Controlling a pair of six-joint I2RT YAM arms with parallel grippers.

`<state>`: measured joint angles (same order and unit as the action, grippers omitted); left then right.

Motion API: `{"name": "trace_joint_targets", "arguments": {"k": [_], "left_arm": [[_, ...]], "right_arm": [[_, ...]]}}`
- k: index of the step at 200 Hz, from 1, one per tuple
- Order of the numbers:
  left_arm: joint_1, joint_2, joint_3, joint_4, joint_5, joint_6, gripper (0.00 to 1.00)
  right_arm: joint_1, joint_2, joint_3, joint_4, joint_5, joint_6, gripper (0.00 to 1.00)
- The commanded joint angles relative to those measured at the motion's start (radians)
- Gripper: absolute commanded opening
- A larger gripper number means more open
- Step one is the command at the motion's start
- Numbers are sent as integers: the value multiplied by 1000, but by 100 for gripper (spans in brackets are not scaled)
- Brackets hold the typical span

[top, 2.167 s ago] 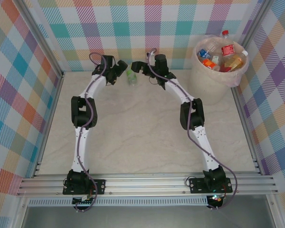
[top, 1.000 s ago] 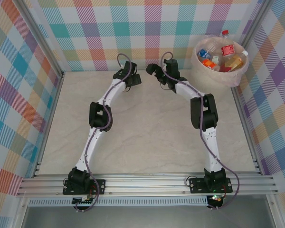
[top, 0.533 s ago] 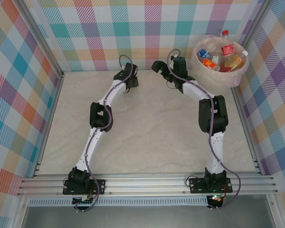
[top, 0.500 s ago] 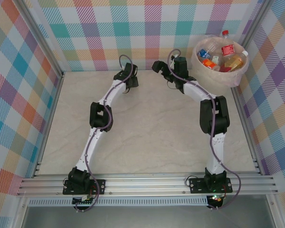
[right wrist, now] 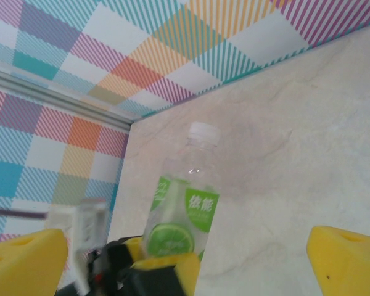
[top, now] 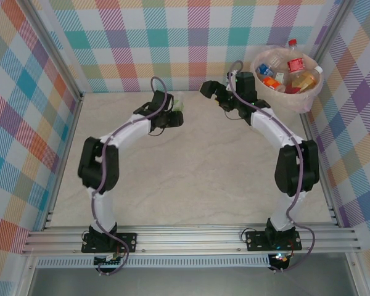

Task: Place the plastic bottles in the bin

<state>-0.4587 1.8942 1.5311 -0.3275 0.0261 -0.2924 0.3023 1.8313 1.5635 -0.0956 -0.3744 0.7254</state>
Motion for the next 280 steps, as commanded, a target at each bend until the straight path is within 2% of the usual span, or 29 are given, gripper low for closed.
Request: {"name": "trace_joint_targets", "arguments": {"k": [1, 30, 63, 108, 161, 208, 257, 280], "left_arm": [[-42, -147, -124, 139, 57, 34, 43], [-105, -276, -223, 142, 48, 69, 43], [-159, -358, -291, 171, 43, 60, 43], [-224, -375, -290, 177, 26, 85, 43], [-259, -375, -287, 206, 20, 78, 43], [-269, -376, -294, 224, 51, 77, 43], [-271, -368, -295, 216, 37, 81, 43], [-270, -364, -295, 216, 43, 88, 43]], "right_arm": [[0, -61, -26, -104, -91, 34, 100], [1, -103, -70, -44, -265, 77, 100], [0, -158, -132, -51, -252, 91, 100], [7, -161, -158, -51, -388, 101, 100], [15, -172, -192, -90, -381, 83, 99], [29, -169, -201, -42, -394, 108, 84], [38, -183, -206, -9, -389, 113, 63], [38, -195, -203, -31, -353, 90, 60]]}}
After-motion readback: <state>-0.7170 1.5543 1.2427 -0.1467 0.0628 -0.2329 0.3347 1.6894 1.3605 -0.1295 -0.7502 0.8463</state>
